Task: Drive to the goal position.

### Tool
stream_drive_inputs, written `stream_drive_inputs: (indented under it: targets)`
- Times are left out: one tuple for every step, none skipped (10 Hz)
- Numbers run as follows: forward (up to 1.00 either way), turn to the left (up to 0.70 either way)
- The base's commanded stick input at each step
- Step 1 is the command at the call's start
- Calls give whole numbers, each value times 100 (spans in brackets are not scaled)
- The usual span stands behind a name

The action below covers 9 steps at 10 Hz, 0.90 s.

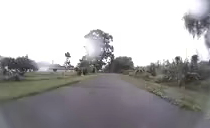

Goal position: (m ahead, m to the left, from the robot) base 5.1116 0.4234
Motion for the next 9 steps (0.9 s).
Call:
stream_drive_inputs:
  targets:
    - [85, 0]
    - [85, 0]
    - [85, 0]
    - [85, 0]
    - [85, 0]
    - [85, 0]
    - [85, 0]
    - [85, 0]
    - [85, 0]
